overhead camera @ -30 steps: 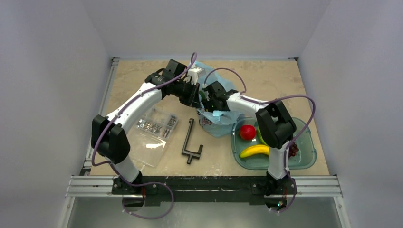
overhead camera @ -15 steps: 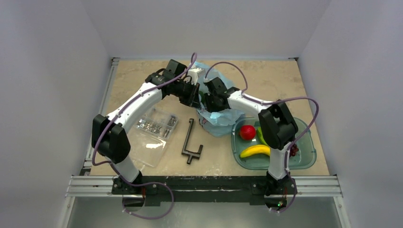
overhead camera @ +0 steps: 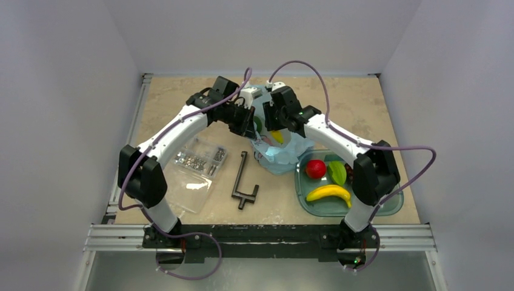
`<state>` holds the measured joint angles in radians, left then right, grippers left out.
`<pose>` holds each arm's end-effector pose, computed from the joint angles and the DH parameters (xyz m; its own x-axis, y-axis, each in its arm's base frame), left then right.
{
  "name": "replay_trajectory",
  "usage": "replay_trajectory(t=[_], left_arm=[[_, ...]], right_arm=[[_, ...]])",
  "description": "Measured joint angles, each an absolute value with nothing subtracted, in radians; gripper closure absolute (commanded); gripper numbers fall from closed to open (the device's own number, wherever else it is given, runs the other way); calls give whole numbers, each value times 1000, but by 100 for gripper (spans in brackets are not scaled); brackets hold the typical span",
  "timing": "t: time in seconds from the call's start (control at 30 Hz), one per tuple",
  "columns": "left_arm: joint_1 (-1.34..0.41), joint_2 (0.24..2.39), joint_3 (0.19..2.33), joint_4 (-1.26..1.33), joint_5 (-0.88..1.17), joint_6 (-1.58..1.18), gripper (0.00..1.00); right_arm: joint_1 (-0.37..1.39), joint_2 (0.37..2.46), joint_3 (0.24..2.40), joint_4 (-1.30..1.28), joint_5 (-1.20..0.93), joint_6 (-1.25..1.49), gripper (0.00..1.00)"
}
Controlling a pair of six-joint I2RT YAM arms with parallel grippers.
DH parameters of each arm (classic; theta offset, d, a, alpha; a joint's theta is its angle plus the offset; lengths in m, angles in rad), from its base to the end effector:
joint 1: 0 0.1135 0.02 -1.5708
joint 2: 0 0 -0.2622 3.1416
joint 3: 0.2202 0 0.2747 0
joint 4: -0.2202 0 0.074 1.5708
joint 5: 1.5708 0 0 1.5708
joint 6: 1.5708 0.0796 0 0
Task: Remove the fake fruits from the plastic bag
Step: Take out the fake fruit from the plastic bag.
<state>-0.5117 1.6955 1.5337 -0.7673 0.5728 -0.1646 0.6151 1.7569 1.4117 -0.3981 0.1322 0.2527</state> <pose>0.3374 -0.2390 0.2768 -0.8028 0.2929 -0.5193 0.5705 0.6304 -0.5264 0.3766 0.2532 0.2335 -0.6583 -0.1617 -0.7352 -0.3389 0.9357 0.0977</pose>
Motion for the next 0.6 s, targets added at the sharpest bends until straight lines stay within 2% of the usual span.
replay_trajectory(t=[0.37, 0.6], left_arm=[[-512, 1727, 1534, -768, 574, -165, 100], [-512, 1734, 1534, -768, 576, -165, 100]], right_arm=[[613, 1558, 1383, -356, 78, 281, 100], [579, 1475, 1355, -274, -87, 335, 100]])
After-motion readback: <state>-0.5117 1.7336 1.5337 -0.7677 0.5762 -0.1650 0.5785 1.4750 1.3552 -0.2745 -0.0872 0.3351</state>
